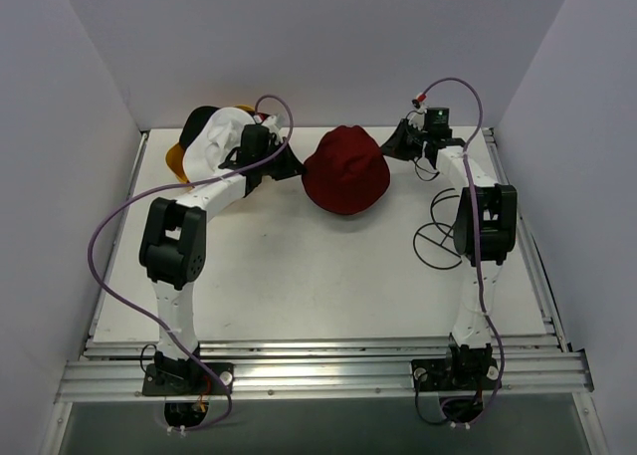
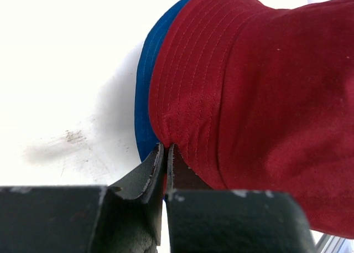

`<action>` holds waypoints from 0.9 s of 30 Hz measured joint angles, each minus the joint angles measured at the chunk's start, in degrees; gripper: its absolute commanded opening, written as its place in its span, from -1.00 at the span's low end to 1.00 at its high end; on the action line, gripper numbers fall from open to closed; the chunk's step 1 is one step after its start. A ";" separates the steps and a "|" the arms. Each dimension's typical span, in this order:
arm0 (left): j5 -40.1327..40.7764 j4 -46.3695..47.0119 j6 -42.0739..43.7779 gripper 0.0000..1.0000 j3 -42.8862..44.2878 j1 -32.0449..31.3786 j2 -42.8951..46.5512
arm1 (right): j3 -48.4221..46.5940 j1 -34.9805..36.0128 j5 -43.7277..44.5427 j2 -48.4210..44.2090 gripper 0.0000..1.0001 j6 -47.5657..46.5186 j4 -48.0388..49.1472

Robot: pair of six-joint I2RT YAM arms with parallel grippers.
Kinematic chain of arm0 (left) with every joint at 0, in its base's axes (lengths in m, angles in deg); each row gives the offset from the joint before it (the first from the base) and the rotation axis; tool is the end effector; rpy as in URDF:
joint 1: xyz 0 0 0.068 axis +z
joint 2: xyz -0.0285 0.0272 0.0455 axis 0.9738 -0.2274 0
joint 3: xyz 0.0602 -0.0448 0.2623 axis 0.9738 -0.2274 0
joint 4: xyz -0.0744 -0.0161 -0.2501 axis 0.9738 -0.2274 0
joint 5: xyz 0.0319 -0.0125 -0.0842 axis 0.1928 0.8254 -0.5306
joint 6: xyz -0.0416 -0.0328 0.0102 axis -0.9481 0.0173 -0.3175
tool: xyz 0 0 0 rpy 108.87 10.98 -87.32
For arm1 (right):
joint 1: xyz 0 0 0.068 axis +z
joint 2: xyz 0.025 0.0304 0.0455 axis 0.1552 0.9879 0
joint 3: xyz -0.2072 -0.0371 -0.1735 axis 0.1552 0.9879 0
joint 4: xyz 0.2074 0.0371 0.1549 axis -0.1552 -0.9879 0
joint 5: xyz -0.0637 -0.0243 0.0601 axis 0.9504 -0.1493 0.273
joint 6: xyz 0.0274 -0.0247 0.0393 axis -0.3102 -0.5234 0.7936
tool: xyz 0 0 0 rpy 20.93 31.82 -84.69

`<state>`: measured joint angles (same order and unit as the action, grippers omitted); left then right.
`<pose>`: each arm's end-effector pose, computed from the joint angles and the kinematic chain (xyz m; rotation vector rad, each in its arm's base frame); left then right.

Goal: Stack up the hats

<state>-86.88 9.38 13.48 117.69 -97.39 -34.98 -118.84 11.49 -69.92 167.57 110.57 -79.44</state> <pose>0.4484 -0.1802 0.2277 -0.0119 2.1918 -0.8843 0.5185 0.0439 0.2392 -0.0512 1.9922 0.9058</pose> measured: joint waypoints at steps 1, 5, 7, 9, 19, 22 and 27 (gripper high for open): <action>0.22 -0.07 0.09 -0.68 -0.22 0.00 0.37 | -0.04 0.09 0.22 0.00 -1.00 -0.04 -0.11; 1.68 -1.70 1.09 -0.31 -1.29 0.02 2.25 | -0.37 0.42 2.08 0.00 -0.64 -0.28 -1.57; 2.36 -3.02 1.36 -0.17 -1.62 0.15 3.04 | -0.44 0.31 4.11 0.00 -0.43 -0.81 -2.58; 2.73 -4.46 1.57 -0.02 -1.79 0.35 4.09 | -0.61 0.07 5.42 -0.04 -0.39 -1.03 -3.85; 4.68 -11.15 2.12 0.09 -0.07 0.48 13.68 | -6.10 -0.31 10.58 -5.31 -0.24 -1.33 -11.69; 6.97 -15.13 3.30 0.15 2.21 0.50 16.11 | -6.01 -0.26 12.22 -10.82 -0.24 -1.44 -13.73; 14.38 -24.61 5.75 0.28 7.85 0.66 19.04 | 2.36 0.66 14.95 -24.83 -0.23 -1.38 -12.13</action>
<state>-72.50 -15.24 19.23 125.54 -96.73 -15.94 -116.48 12.15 -54.97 142.74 109.19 -91.57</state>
